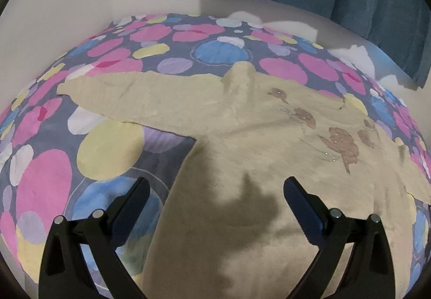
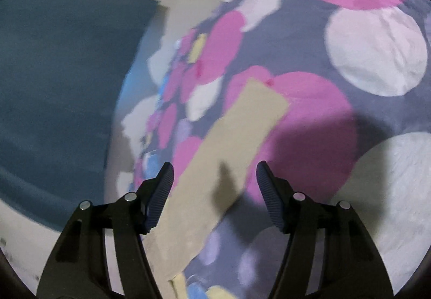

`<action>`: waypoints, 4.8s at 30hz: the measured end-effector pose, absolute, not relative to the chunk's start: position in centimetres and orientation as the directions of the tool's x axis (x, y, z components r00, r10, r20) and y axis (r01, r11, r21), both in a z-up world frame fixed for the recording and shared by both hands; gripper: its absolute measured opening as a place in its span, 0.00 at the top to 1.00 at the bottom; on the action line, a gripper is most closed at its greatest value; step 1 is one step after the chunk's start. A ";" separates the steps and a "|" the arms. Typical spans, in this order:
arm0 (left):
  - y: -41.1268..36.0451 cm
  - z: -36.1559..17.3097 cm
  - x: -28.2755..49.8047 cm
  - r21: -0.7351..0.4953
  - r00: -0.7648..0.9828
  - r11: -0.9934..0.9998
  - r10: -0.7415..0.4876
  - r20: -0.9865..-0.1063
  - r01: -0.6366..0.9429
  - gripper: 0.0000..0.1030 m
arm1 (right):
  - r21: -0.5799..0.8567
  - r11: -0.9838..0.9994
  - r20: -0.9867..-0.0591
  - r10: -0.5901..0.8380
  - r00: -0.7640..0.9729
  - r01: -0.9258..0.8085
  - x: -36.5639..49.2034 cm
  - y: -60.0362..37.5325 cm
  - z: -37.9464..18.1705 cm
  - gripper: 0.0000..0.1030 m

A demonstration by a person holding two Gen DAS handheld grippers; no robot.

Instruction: Fold small clothes

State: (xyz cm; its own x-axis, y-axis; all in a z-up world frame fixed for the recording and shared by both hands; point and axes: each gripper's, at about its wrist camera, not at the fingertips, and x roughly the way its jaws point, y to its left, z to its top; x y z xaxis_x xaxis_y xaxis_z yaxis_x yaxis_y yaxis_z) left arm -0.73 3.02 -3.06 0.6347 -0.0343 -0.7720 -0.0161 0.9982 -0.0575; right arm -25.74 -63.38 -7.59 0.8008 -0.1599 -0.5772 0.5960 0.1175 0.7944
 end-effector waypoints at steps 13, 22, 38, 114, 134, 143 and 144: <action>3.1 -4.3 0.1 -0.252 0.568 0.968 -0.219 -0.793 0.021 0.04 | 0.798 0.108 -0.568 -0.197 0.799 0.593 -23.8 -66.1 -9.9 0.66; 3.1 -3.6 0.1 -0.270 0.555 0.961 -0.255 -0.792 0.056 0.04 | 0.825 0.060 -0.532 -0.250 0.809 0.561 -26.6 -66.7 -10.1 0.96; 7.0 -1.7 -0.2 -0.194 0.601 0.980 -0.187 -0.777 0.054 0.04 | 0.766 0.569 -0.344 -0.030 0.938 0.299 -14.0 -50.2 7.9 0.96; 10.2 -2.8 0.2 -0.178 0.621 0.984 -0.130 -0.773 -0.015 0.04 | 0.607 0.708 -0.688 0.240 0.685 0.361 -0.3 -42.3 -5.0 0.71; 10.0 -3.4 0.3 -0.153 0.607 0.988 -0.109 -0.787 -0.020 0.04 | 0.728 0.598 -0.634 0.402 0.661 0.335 -1.0 -44.9 -8.7 0.79; 9.9 -3.4 -0.1 -0.155 0.606 0.988 -0.117 -0.787 -0.010 0.04 | 0.644 0.695 -0.710 0.386 0.589 0.321 -6.9 -41.9 -8.1 0.94; 9.8 -3.4 -0.2 -0.153 0.607 0.988 -0.117 -0.786 -0.008 0.04 | 0.639 0.702 -0.710 0.380 0.593 0.314 -7.1 -41.7 -8.3 0.94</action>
State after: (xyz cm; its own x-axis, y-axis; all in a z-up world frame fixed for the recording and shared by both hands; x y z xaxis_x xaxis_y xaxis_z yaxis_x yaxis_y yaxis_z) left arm -0.25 9.83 -3.44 0.6065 -0.1168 -0.7864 -0.0081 0.9882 -0.1531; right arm -7.05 -41.70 -8.29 0.5927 0.3803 -0.7100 0.3144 0.7023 0.6387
